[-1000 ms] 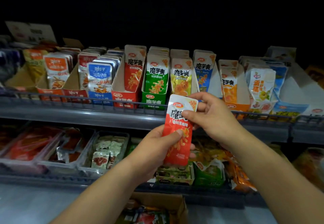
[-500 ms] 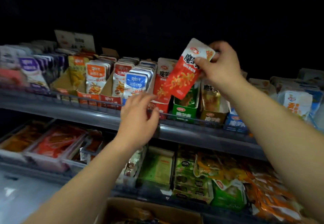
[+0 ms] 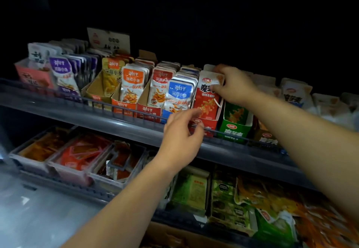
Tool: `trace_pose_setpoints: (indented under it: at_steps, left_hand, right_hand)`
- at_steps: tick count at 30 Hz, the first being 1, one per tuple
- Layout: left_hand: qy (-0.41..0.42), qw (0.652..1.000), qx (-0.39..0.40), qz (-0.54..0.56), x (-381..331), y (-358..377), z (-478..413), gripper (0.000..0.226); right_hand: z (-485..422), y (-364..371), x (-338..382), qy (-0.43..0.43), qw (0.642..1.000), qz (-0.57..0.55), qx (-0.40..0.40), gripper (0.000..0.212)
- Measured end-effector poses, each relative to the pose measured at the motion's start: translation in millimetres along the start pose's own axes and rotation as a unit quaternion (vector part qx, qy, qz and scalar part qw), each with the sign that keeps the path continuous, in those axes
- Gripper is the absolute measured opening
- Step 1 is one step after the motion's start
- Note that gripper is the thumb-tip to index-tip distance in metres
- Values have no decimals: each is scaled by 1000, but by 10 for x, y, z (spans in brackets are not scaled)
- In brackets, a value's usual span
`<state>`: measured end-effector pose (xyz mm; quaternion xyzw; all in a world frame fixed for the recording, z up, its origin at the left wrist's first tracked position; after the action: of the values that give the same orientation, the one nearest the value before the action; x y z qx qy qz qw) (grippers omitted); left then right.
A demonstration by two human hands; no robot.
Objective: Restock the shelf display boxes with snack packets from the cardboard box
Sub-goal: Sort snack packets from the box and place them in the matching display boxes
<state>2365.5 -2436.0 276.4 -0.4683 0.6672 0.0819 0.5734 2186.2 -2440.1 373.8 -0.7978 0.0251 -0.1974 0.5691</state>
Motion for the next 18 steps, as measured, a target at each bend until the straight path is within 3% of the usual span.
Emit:
trace_pose_setpoints:
  at_steps: [4,7,12,18]
  left_hand:
    - [-2,1000,5,9,26,-2,-8,36]
    - [-2,1000,5,11,47,2,-11,35]
    - [-1,999,1,33,68,7,-16,33]
    - [23,996,-56,65,59,-100,5,26]
  right_hand:
    - [-25,-83,-4,23,992,116,-53,56]
    - [-92,-48,-77,45,987,142,-58,52]
    - [-152,-29,-203,64,983,164,-61,65]
    - [151,-194,-100,15,979,144,-146,43]
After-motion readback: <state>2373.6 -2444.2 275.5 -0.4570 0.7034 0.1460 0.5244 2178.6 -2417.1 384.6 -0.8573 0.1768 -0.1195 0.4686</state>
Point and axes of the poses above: each hand's wrist, its own z-axis away from the middle knuckle, its own y-axis out of the palm, x = y × z, the point moved 9 cm from there along -z, towards the middle knuckle, and after that the axes turned 10 degrees about x, right-handed, at the moved point
